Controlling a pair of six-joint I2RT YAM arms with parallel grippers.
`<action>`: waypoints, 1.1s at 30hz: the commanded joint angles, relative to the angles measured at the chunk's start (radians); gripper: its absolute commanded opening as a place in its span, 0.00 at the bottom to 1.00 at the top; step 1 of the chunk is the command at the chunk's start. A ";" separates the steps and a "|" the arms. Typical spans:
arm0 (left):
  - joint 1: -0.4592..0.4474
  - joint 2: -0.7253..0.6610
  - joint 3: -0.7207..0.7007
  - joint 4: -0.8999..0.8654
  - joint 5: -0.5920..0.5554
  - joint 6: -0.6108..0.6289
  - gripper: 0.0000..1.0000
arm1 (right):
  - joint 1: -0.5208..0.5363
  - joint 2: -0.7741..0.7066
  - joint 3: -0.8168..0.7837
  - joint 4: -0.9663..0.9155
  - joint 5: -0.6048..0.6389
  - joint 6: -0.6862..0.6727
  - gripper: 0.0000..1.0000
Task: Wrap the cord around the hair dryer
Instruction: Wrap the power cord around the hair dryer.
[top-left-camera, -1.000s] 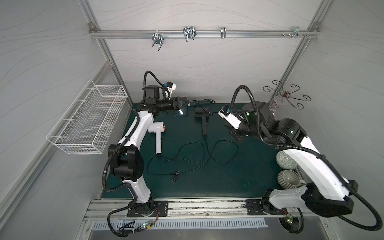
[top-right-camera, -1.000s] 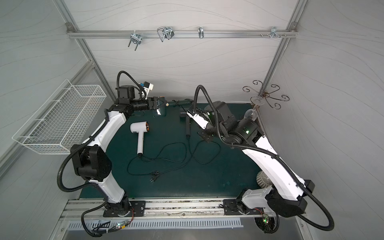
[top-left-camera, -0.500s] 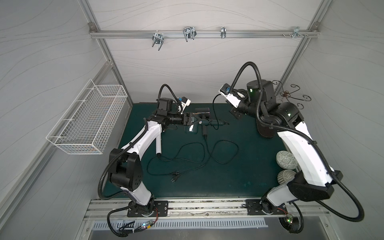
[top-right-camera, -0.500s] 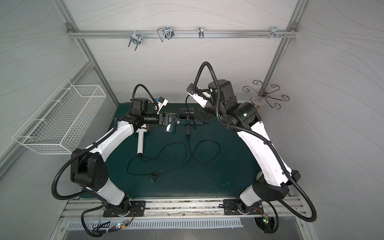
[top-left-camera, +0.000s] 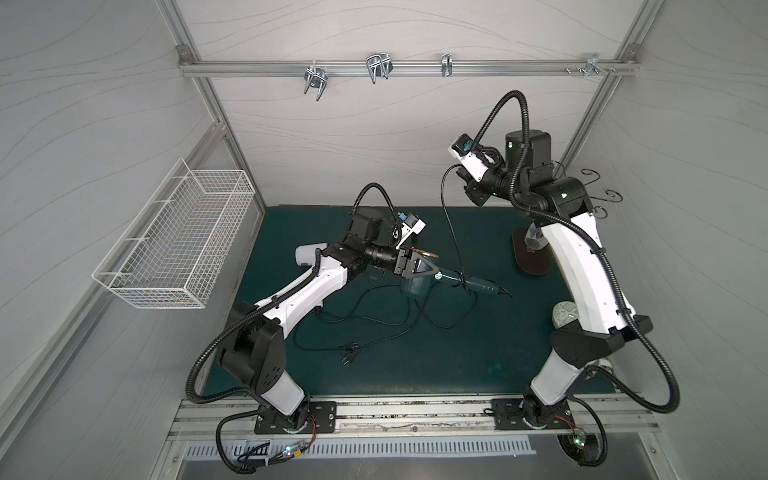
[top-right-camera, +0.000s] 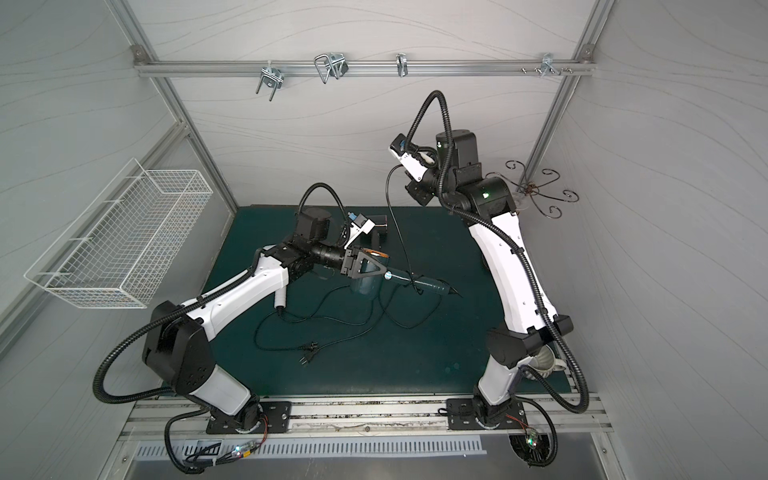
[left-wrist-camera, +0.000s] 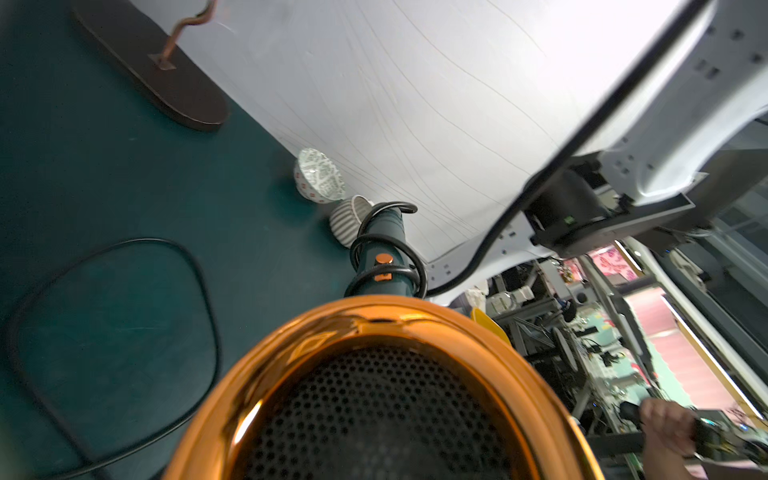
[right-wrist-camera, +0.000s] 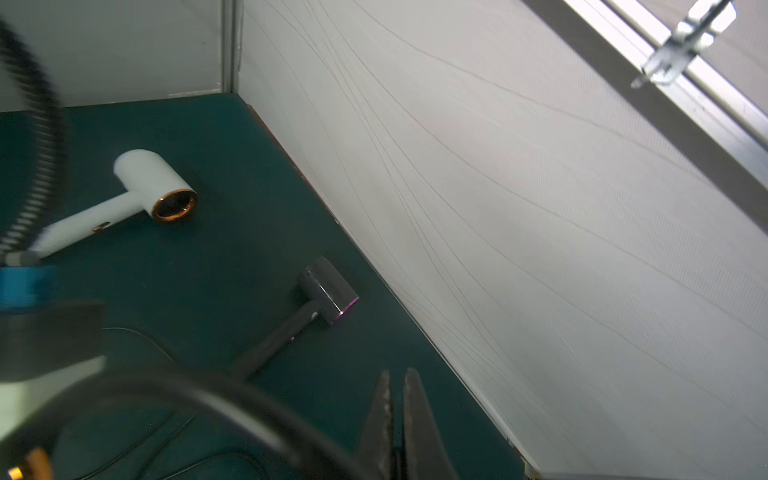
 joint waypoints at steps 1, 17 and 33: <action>0.000 -0.077 0.013 0.309 0.107 -0.167 0.00 | -0.094 0.015 -0.045 0.038 -0.160 0.065 0.00; 0.073 -0.091 0.129 0.611 0.120 -0.408 0.00 | -0.298 -0.099 -0.677 0.209 -0.613 0.313 0.00; 0.248 0.008 0.230 0.669 -0.032 -0.475 0.00 | -0.140 -0.393 -1.167 0.423 -0.611 0.554 0.00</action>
